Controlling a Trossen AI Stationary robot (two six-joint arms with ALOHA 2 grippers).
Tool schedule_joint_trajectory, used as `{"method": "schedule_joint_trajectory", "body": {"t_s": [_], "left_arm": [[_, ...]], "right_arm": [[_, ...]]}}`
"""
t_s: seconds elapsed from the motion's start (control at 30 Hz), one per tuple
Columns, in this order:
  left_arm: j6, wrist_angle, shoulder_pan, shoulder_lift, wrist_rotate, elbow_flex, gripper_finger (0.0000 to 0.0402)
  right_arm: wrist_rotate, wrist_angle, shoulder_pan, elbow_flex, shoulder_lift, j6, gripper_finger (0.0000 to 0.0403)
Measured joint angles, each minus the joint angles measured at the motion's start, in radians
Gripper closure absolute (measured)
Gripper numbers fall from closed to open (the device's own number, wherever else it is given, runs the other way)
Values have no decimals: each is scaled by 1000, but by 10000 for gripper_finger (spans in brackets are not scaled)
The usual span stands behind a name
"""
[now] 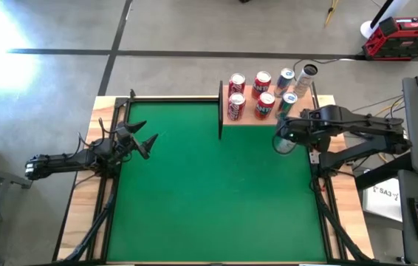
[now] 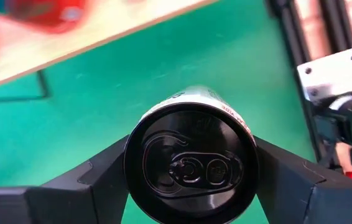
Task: Place canned beverage on shelf
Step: Put the white yellow soda can on the shelf aligned with the other white yellow soda can
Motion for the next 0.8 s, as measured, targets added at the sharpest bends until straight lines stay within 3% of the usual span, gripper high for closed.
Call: {"method": "schedule_joint_trajectory", "body": {"t_s": [0.2,0.5,0.8], "left_arm": [[0,0,0,0,0,0,15],[0,0,0,0,0,0,15],[0,0,0,0,0,0,15]], "right_arm": [[5,0,0,-109,-17,120,134],[125,18,3,-214,44,308,133],[75,160,3,-287,28,427,133]]}}
